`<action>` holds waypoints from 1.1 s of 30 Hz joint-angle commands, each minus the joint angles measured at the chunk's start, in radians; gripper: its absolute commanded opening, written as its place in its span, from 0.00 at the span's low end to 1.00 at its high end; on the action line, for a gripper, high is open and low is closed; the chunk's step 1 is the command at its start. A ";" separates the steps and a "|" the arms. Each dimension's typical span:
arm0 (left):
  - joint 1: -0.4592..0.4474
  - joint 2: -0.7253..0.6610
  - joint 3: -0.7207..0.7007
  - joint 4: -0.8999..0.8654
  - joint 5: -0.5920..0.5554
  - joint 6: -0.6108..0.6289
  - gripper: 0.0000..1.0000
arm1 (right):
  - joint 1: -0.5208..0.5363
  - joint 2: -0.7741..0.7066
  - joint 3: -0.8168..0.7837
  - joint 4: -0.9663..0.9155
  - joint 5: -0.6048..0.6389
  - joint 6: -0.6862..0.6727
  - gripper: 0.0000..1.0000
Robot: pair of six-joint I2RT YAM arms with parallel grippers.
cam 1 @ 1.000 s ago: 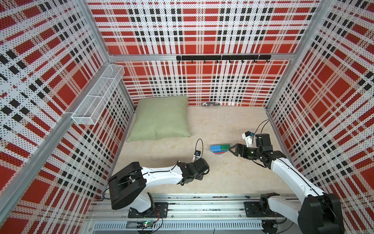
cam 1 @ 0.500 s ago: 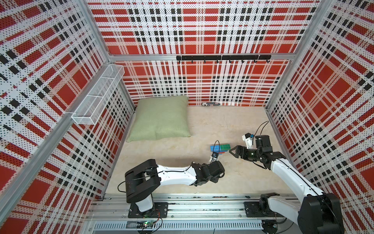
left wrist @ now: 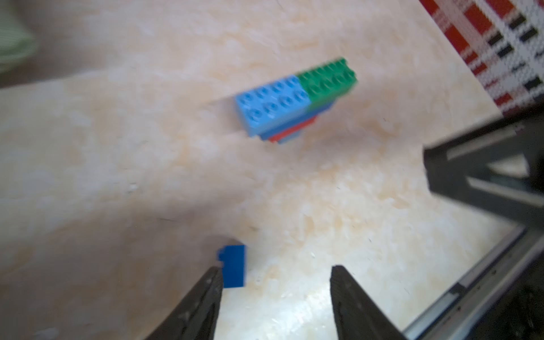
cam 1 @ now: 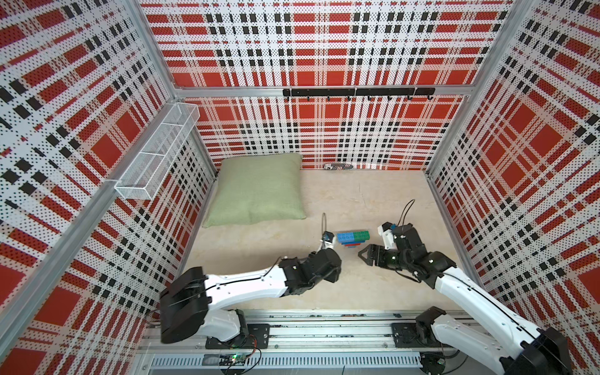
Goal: Assemble a heart with lego
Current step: Pick up the lego brick from the center of the board.
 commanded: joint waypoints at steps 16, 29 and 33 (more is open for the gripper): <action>0.396 -0.342 -0.371 0.285 0.113 0.005 0.62 | 0.465 0.720 0.382 0.073 0.552 0.509 0.62; 0.450 -0.369 -0.421 0.342 0.212 0.010 0.61 | 0.487 0.870 0.481 -0.015 0.566 0.495 0.46; 0.451 -0.366 -0.422 0.352 0.223 0.010 0.61 | 0.487 0.862 0.478 -0.022 0.567 0.483 0.35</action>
